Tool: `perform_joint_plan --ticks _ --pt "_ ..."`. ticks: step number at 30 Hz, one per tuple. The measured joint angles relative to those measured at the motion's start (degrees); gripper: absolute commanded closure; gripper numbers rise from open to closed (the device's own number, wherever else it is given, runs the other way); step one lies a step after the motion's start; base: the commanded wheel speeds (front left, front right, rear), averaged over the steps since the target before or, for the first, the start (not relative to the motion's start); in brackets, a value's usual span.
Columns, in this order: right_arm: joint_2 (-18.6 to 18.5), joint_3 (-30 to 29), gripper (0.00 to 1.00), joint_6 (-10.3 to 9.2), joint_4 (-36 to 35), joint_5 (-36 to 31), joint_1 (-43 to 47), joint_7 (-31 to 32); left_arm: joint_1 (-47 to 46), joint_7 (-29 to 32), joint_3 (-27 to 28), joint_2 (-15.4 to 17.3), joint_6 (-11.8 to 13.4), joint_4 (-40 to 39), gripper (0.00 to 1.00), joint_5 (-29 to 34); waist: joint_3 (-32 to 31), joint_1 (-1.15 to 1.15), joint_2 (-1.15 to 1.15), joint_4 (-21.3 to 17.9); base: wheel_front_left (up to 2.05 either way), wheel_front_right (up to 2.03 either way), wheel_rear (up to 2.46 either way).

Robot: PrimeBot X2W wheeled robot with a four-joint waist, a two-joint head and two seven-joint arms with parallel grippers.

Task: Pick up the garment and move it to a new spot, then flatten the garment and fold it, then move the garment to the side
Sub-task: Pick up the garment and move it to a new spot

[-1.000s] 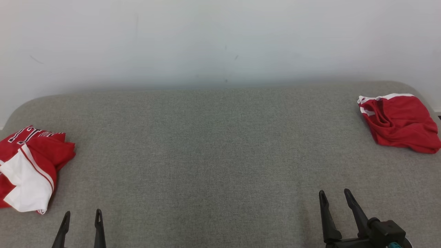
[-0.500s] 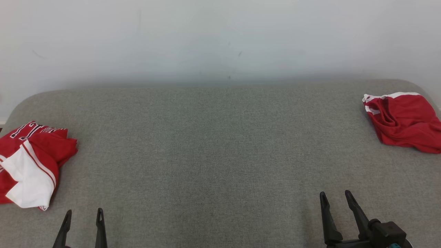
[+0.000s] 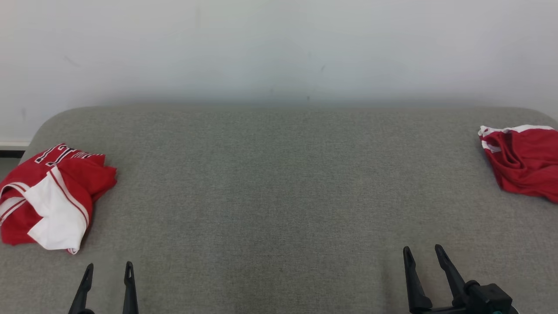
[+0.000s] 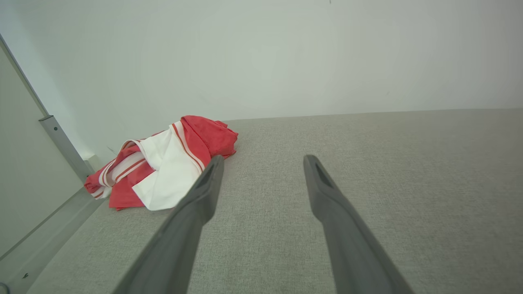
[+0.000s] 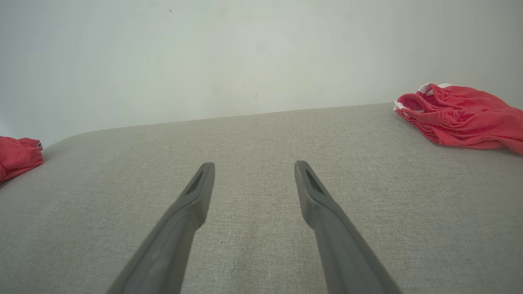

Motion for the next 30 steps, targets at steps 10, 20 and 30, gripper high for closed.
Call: perform_joint_plan --ticks 10,20,30 --pt "0.2 0.1 0.00 -0.01 0.3 0.2 0.5 0.0 -0.4 0.0 -0.2 0.2 0.2 0.7 0.00 -0.5 -0.3 0.00 0.00 6.5 0.00 0.00 0.00" --pt "0.3 0.5 0.00 0.00 0.4 0.2 1.0 0.0 -0.1 0.0 0.6 0.4 0.6 1.3 0.00 -1.4 -0.4 0.00 0.00 15.4 0.00 0.00 0.00" --pt "0.2 0.8 0.00 -0.01 0.5 0.3 0.9 0.0 0.6 0.0 1.0 0.3 1.4 1.0 0.00 -1.5 -0.2 0.00 0.00 22.8 0.00 0.00 0.00"
